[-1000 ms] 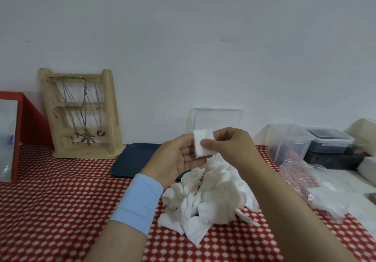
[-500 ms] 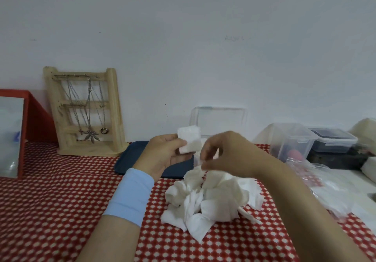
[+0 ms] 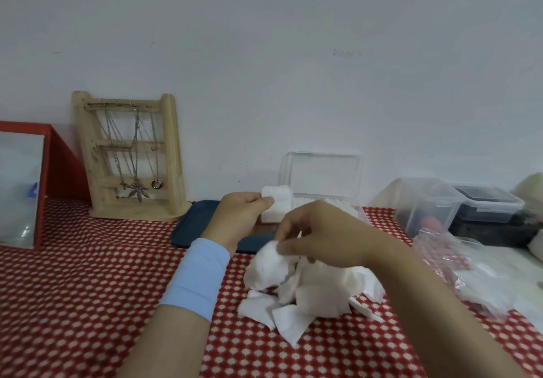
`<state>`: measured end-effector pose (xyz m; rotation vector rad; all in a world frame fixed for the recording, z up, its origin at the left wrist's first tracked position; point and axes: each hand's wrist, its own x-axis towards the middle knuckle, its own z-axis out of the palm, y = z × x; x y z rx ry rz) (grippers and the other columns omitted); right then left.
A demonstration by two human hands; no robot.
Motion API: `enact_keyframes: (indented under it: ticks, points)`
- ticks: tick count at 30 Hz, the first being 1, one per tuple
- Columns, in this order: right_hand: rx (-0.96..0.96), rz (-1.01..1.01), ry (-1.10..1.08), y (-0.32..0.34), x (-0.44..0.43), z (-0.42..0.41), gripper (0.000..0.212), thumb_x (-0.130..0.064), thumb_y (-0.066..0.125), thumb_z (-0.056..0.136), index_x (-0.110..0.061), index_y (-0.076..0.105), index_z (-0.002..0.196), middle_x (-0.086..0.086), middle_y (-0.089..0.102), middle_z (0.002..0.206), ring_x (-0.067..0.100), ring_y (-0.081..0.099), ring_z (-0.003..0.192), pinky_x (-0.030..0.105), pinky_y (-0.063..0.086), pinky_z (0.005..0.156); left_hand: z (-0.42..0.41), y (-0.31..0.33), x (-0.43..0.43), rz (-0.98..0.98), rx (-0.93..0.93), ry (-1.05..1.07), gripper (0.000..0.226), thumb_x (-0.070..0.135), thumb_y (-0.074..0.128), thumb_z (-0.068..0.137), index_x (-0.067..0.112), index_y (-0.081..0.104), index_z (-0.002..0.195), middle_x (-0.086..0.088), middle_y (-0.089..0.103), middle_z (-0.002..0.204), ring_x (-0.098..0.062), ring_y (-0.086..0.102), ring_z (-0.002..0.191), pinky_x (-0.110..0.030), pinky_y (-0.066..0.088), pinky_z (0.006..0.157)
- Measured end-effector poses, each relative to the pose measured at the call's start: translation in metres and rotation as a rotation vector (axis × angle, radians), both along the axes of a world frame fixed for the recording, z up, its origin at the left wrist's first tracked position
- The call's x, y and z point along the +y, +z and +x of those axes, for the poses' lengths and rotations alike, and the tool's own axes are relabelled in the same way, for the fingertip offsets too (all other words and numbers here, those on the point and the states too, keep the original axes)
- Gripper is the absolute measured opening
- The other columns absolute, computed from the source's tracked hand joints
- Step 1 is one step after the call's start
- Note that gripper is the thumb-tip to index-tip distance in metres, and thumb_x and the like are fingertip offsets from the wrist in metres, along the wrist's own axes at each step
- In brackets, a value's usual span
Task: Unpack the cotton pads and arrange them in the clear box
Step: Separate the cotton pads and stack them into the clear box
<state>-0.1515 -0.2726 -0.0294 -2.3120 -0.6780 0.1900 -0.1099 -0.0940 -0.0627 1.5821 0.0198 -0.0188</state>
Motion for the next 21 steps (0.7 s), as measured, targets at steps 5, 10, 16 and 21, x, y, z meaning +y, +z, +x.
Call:
enact_keyframes:
  ticks: [5,10,16,21]
  points:
    - [0.032,0.205,-0.158,0.003,-0.018,0.009,0.008,-0.018,0.071,0.094,-0.018,0.077,0.089,-0.012,0.066,0.069,-0.003,0.054,0.056,0.012,0.046,0.058,0.001,0.0,-0.004,0.069,-0.005,-0.006,0.016,0.02,0.066,0.098,0.009,0.078,0.101,-0.007,0.079,0.093,-0.017,0.076,0.08,-0.02,0.057,0.061]
    - [0.032,0.209,-0.307,-0.007,-0.021,0.016,0.009,-0.02,0.069,0.095,-0.019,0.075,0.089,0.004,0.074,0.078,0.01,0.063,0.058,0.021,0.046,0.057,-0.003,0.002,-0.006,-0.068,0.064,-0.169,0.022,0.021,0.064,0.099,0.005,0.075,0.109,-0.014,0.078,0.105,-0.025,0.077,0.096,-0.035,0.063,0.076]
    - [0.048,0.36,-0.435,-0.008,-0.015,0.017,0.015,-0.033,0.074,0.089,-0.019,0.071,0.095,0.001,0.075,0.084,0.017,0.072,0.063,0.029,0.048,0.052,-0.005,0.0,-0.007,-0.028,0.005,-0.231,0.028,0.005,0.072,0.092,0.004,0.071,0.12,-0.008,0.078,0.11,-0.022,0.076,0.101,-0.032,0.063,0.082]
    - [0.042,0.334,-0.502,-0.008,-0.017,0.018,0.024,-0.021,0.087,0.077,-0.016,0.071,0.093,0.002,0.075,0.071,0.009,0.068,0.055,0.019,0.046,0.046,-0.005,0.002,-0.01,-0.192,0.05,-0.21,0.028,0.007,0.069,0.094,0.001,0.068,0.121,-0.013,0.077,0.112,-0.027,0.075,0.103,-0.033,0.064,0.078]
